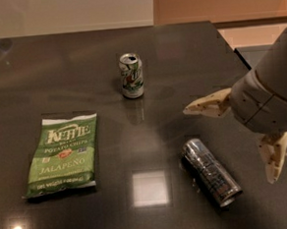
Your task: Place redbull can upright
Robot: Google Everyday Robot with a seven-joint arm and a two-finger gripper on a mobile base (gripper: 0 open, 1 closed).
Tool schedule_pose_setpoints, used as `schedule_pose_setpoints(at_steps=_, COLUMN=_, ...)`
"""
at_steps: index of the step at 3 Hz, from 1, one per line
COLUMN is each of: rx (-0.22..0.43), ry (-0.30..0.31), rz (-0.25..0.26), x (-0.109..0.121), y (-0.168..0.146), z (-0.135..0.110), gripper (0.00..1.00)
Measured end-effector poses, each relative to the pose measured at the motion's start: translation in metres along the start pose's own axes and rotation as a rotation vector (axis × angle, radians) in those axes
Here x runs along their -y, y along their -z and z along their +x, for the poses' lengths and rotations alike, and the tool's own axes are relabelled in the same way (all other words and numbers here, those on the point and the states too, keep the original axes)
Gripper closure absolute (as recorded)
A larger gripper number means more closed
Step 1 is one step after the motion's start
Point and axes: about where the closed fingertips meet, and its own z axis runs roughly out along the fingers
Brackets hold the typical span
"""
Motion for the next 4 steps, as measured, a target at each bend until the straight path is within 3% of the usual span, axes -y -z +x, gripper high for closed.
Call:
schedule_pose_setpoints(at_steps=2, rx=-0.007, ry=0.339, rz=0.014, x=-0.011, y=-0.021, z=-0.007, gripper=0.00)
schedule_pose_setpoints(at_steps=3, rx=0.007, ry=0.523, rz=-0.003, x=-0.016, y=-0.024, z=-0.014, gripper=0.00)
schedule_pose_setpoints(at_steps=4, rx=0.007, ry=0.733, rz=-0.059, x=-0.021, y=-0.031, z=-0.017, gripper=0.00)
